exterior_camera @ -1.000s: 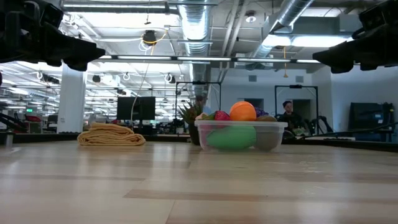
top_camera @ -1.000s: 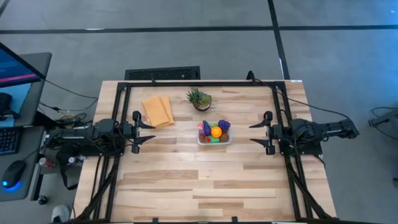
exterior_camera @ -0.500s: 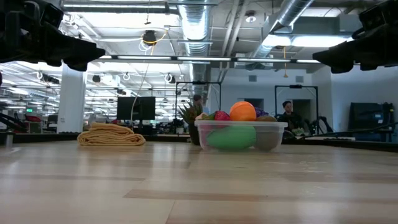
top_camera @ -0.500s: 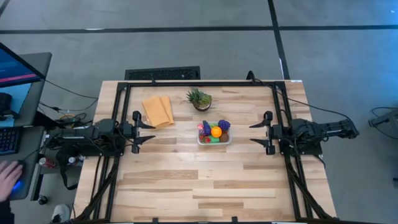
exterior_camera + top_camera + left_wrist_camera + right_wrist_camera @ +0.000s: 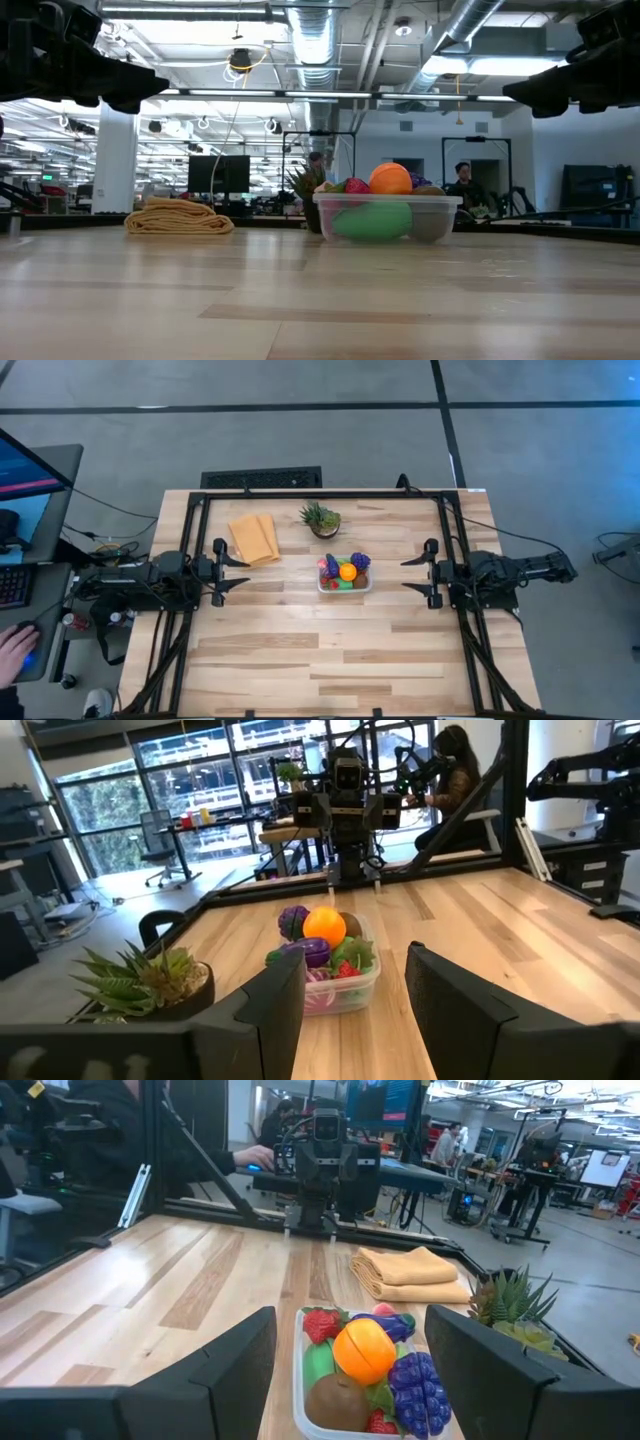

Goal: Pick and placing Produce into tupperware
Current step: Return to Home Position

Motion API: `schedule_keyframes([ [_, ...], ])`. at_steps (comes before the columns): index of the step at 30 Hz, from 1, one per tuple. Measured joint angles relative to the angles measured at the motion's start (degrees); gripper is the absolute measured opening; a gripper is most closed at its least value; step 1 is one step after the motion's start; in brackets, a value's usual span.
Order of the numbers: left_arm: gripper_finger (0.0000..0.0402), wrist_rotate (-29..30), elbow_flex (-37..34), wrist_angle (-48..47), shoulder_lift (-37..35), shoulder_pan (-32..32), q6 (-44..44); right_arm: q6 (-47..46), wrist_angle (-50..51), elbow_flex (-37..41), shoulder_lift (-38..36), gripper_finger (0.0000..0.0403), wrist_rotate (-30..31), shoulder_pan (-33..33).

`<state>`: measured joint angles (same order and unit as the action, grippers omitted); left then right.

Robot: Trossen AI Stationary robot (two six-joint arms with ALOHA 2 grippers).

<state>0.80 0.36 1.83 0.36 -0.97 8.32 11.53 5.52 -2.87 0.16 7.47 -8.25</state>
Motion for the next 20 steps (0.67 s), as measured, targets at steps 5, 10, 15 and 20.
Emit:
schedule_keyframes([
  [5, 0.0165, 0.0, 0.0, 0.0, 0.0, 0.0, -0.7, 0.0, 0.0, 0.0, 0.0, 0.0250, 0.0, 0.0],
  [10, 0.0165, 0.0, 0.0, 0.0, 0.0, 0.0, 0.0, 0.0, 0.0, 0.0, 0.0, 0.0250, 0.0, 0.0],
  [15, 0.0165, 0.0, 0.0, 0.0, 0.0, 0.0, -0.5, 0.0, 0.0, 0.0, 0.0, 0.0250, 0.0, 0.0],
  [20, 0.0165, 0.0, 0.0, 0.0, 0.0, 0.0, 0.0, 0.0, 0.0, 0.0, 0.0, 0.0250, 0.0, 0.0],
])
